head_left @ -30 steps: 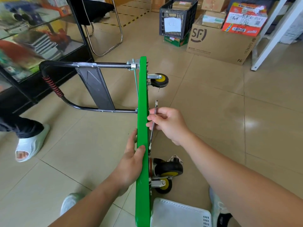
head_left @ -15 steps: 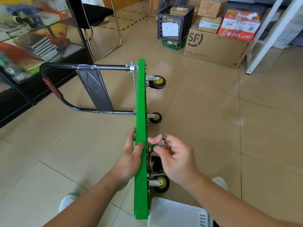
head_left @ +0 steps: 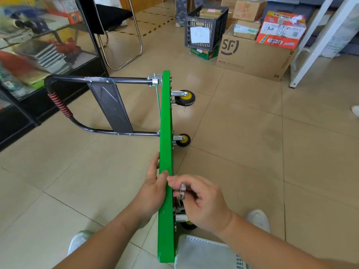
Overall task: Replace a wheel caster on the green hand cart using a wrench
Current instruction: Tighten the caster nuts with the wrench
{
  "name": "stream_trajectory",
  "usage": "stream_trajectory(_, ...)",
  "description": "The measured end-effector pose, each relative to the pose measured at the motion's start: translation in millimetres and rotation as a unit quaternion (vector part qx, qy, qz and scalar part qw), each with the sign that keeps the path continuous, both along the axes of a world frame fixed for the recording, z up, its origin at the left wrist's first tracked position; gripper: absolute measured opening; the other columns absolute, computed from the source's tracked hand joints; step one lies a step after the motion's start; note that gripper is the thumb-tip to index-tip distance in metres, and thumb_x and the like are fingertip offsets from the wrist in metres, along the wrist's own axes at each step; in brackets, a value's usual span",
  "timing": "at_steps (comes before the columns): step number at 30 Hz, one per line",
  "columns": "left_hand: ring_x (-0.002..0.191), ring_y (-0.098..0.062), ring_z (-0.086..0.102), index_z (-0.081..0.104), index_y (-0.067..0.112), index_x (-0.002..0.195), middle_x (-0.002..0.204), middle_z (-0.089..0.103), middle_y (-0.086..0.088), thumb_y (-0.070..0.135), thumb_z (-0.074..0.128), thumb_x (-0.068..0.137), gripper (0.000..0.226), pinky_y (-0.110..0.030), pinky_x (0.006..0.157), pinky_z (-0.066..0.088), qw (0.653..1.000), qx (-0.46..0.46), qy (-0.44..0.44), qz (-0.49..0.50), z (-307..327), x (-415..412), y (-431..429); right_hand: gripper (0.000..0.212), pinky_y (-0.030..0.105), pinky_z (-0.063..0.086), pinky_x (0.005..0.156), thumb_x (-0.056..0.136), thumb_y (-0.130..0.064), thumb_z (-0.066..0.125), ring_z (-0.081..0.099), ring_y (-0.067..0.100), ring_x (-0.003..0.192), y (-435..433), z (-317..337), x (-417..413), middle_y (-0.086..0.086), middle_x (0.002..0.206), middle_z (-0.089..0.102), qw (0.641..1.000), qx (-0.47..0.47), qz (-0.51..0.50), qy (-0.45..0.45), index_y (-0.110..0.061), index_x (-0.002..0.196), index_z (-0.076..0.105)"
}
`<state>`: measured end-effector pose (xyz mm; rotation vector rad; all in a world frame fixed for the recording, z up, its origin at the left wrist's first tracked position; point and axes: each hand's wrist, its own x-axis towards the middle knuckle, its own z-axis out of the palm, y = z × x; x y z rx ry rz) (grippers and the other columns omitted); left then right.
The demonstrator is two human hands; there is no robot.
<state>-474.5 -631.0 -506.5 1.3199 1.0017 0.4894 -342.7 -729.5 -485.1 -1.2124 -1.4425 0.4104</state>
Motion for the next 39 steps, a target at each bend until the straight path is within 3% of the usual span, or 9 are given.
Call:
stream_trajectory(6, 0.106, -0.028, 0.071, 0.021, 0.070, 0.144, 0.127, 0.069, 0.000, 0.041, 0.041, 0.108, 0.051, -0.058, 0.097, 0.055, 1.000, -0.009, 0.009, 0.006, 0.5, 0.1, -0.5, 0.030, 0.025, 0.059, 0.084, 0.087, 0.014, 0.063, 0.072, 0.007, 0.099, 15.0, 4.4, 2.4, 0.001, 0.107, 0.075, 0.999, -0.022, -0.035, 0.022, -0.008, 0.106, 0.071)
stream_trajectory(9, 0.095, -0.036, 0.070, 0.021, 0.072, 0.144, 0.122, 0.069, 0.000, 0.040, 0.039, 0.107, 0.051, -0.061, 0.091, 0.057, 1.000, -0.019, 0.009, 0.009, -0.6, -0.4, 0.0, 0.017, 0.024, 0.056, 0.091, 0.090, 0.005, 0.066, 0.072, 0.006, 0.097, 39.4, 21.4, 10.4, -0.004, 0.100, 0.075, 0.991, -0.107, -0.018, 0.079, -0.008, 0.100, 0.070)
stream_trajectory(12, 0.104, -0.047, 0.064, 0.019, 0.070, 0.146, 0.123, 0.065, 0.002, 0.044, 0.040, 0.098, 0.058, -0.064, 0.091, 0.055, 0.999, -0.031, 0.015, 0.007, 0.4, -0.8, 0.4, 0.012, 0.027, 0.056, 0.092, 0.093, -0.005, 0.068, 0.072, 0.008, 0.095, 64.4, 32.9, 22.1, -0.002, 0.099, 0.076, 0.973, -0.191, -0.017, 0.133, -0.016, 0.098, 0.068)
stream_trajectory(17, 0.109, -0.041, 0.065, 0.019, 0.067, 0.147, 0.128, 0.061, 0.009, 0.050, 0.040, 0.091, 0.062, -0.062, 0.096, 0.054, 0.999, -0.030, 0.015, 0.005, -4.6, -2.0, 2.5, 0.014, 0.016, 0.053, 0.071, 0.097, -0.007, 0.064, 0.074, 0.006, 0.084, 94.8, 33.8, 33.0, 0.007, 0.102, 0.076, 0.933, -0.302, -0.022, 0.193, -0.011, 0.110, 0.064)
stream_trajectory(21, 0.110, -0.037, 0.065, 0.020, 0.065, 0.148, 0.137, 0.056, 0.010, 0.045, 0.040, 0.099, 0.057, -0.060, 0.099, 0.053, 1.000, -0.029, 0.004, 0.003, -7.1, -1.5, 3.3, 0.014, 0.027, 0.058, 0.084, 0.095, -0.006, 0.066, 0.076, 0.014, 0.088, 95.7, 35.4, 32.4, 0.006, 0.098, 0.076, 0.934, -0.294, -0.015, 0.201, -0.019, 0.099, 0.065)
stream_trajectory(26, 0.116, -0.045, 0.059, 0.017, 0.060, 0.152, 0.116, 0.059, 0.011, 0.032, 0.034, 0.111, 0.052, -0.061, 0.097, 0.053, 0.999, -0.036, -0.001, 0.003, -4.0, -2.4, 2.1, 0.014, 0.012, 0.050, 0.065, 0.095, -0.003, 0.065, 0.075, 0.008, 0.082, 87.6, 51.8, 36.9, 0.002, 0.087, 0.075, 0.935, -0.257, -0.030, 0.243, -0.017, 0.097, 0.065)
stream_trajectory(31, 0.113, -0.047, 0.059, 0.016, 0.060, 0.152, 0.117, 0.060, 0.008, 0.031, 0.033, 0.112, 0.052, -0.062, 0.092, 0.055, 0.999, -0.032, 0.007, 0.001, 2.0, -2.5, -1.2, 0.020, 0.035, 0.055, 0.095, 0.093, -0.001, 0.067, 0.073, 0.017, 0.101, 47.2, 57.5, 37.3, 0.002, 0.098, 0.077, 0.970, -0.169, -0.024, 0.174, -0.021, 0.093, 0.068)
stream_trajectory(34, 0.112, -0.050, 0.058, 0.018, 0.063, 0.150, 0.126, 0.060, 0.000, 0.031, 0.034, 0.112, 0.052, -0.065, 0.091, 0.055, 1.000, -0.030, 0.008, 0.004, 3.0, -1.5, -2.0, 0.030, 0.033, 0.055, 0.097, 0.091, 0.006, 0.063, 0.072, 0.015, 0.105, 18.1, 44.7, 22.3, 0.000, 0.103, 0.077, 0.978, -0.135, -0.022, 0.158, -0.023, 0.097, 0.069)
stream_trajectory(39, 0.112, -0.044, 0.063, 0.024, 0.067, 0.145, 0.126, 0.063, -0.001, 0.036, 0.038, 0.108, 0.050, -0.066, 0.092, 0.054, 1.000, -0.017, 0.003, 0.012, 2.1, -1.0, -2.2, 0.021, 0.030, 0.057, 0.093, 0.088, 0.014, 0.063, 0.071, 0.014, 0.109, -0.6, 20.2, 7.8, 0.005, 0.107, 0.076, 0.995, -0.036, -0.045, 0.083, 0.000, 0.102, 0.069)
